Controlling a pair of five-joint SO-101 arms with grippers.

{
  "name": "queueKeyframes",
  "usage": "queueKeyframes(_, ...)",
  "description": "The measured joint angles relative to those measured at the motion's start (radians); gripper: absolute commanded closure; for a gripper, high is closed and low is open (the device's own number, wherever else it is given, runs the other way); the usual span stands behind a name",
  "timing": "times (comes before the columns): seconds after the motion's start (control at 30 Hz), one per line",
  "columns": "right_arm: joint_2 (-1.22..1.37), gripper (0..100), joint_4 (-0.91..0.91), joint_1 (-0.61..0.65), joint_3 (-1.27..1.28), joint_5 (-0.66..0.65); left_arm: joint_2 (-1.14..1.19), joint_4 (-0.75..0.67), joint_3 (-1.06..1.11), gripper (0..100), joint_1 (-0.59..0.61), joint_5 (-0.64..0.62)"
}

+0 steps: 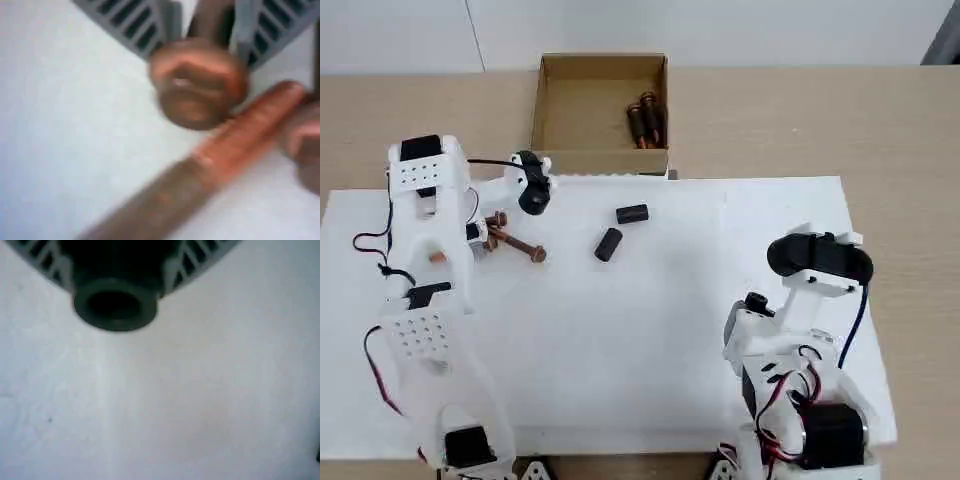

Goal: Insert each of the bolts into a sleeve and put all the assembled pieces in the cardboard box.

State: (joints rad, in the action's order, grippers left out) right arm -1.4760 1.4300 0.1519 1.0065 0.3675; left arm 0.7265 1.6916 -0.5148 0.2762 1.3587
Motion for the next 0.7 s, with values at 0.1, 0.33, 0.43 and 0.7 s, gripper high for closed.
queueKeyframes(0.1,0.0,99.5,0.0,0.0,0.0,0.0,0.0,0.017,-0.006,100,0.0,0.0)
queueKeyframes(0.33,0.0,99.5,0.0,0.0,0.0,0.0,-0.003,0.031,-0.054,100,-0.026,-0.026)
queueKeyframes(0.43,0.0,99.5,0.0,-0.002,0.0,0.003,-0.061,0.031,-0.044,100,-0.057,-0.048)
queueKeyframes(0.7,0.0,99.5,0.0,-0.002,0.0,0.003,-0.404,0.031,0.175,100,-0.175,-0.147)
